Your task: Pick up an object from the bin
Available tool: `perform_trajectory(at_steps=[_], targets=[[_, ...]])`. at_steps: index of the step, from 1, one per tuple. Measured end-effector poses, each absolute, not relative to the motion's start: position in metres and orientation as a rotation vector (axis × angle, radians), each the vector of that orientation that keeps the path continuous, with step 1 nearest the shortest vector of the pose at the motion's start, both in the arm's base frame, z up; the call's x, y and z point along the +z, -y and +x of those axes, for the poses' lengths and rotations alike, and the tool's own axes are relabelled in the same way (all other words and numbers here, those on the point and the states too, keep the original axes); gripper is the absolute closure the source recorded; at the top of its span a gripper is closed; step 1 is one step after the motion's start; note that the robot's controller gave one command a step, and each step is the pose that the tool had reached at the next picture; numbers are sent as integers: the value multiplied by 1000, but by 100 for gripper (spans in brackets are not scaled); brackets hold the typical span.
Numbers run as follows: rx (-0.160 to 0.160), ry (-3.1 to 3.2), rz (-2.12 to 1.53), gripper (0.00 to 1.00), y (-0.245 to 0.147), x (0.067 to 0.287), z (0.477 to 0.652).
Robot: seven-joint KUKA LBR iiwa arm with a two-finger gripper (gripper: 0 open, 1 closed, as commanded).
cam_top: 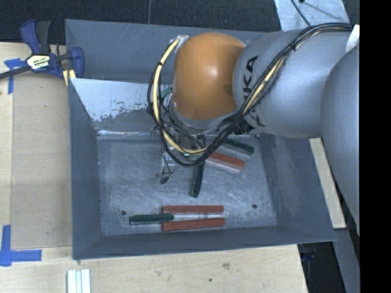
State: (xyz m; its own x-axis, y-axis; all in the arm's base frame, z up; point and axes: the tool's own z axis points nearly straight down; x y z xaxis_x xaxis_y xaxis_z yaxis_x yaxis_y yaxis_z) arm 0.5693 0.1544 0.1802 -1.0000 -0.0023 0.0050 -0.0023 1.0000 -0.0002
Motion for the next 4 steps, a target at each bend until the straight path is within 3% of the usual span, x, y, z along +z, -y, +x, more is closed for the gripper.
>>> perform_trajectory(at_steps=[1,2,3,4], targets=[[1,3103,476,0,-60,68,520],[7,3019,895,0,-3,102,560],[-1,2874,1290,0,-60,109,601],[1,2811,1401,0,15,69,602]])
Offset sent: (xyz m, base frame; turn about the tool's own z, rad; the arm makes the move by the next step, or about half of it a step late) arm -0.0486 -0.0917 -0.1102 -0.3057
